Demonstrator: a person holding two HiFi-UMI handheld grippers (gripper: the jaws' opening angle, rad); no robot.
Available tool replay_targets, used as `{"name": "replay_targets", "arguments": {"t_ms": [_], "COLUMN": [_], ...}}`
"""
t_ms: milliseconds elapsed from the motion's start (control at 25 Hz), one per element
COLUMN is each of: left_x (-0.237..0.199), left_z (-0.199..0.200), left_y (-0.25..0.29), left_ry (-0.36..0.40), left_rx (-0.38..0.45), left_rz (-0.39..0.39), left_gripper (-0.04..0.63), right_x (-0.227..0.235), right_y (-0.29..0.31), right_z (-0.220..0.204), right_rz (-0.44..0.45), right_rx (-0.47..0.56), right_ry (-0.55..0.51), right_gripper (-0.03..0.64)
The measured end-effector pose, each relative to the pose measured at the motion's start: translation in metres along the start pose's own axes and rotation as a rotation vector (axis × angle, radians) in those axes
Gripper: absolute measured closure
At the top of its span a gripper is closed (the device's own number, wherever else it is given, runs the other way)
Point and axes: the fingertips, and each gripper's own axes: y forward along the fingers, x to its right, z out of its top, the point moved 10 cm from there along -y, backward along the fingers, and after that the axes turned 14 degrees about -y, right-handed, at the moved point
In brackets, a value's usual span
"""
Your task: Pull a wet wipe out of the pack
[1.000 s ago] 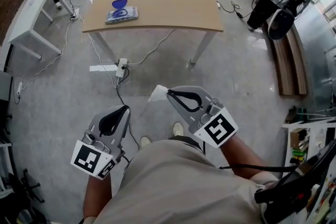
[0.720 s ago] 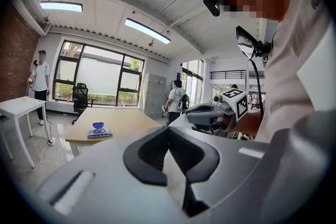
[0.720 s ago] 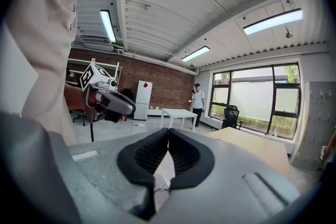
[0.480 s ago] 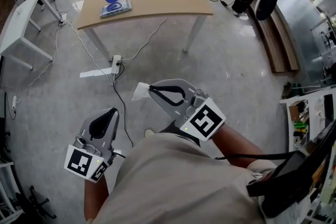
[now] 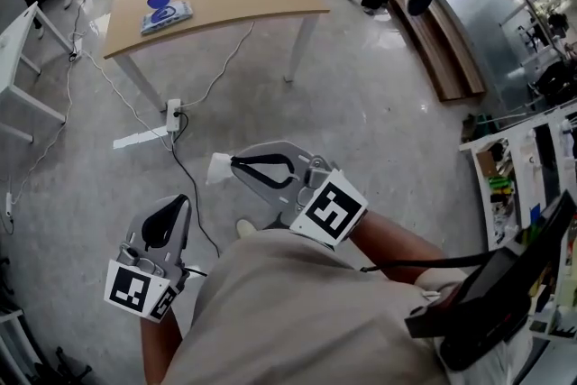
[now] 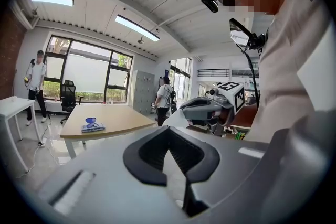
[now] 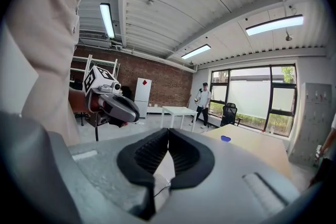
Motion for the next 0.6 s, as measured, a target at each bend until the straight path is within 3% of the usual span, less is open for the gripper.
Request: {"name": "replay_targets", "arguments": {"t_ms": [600], "left_x": [-0.0025], "left_z": [-0.0052], "left_y": [-0.0002], "left_ry": [-0.006], "left_rx": [-0.015], "left_rz": [-0.005], "left_gripper": [0.589], "right_x": [-0.0093], "right_y": [0.0012], "right_z": [0.0007], "right_rz": [0.010], "right_rx": [-0.010], "right_ry": [-0.021], "right_gripper": [0.612]}}
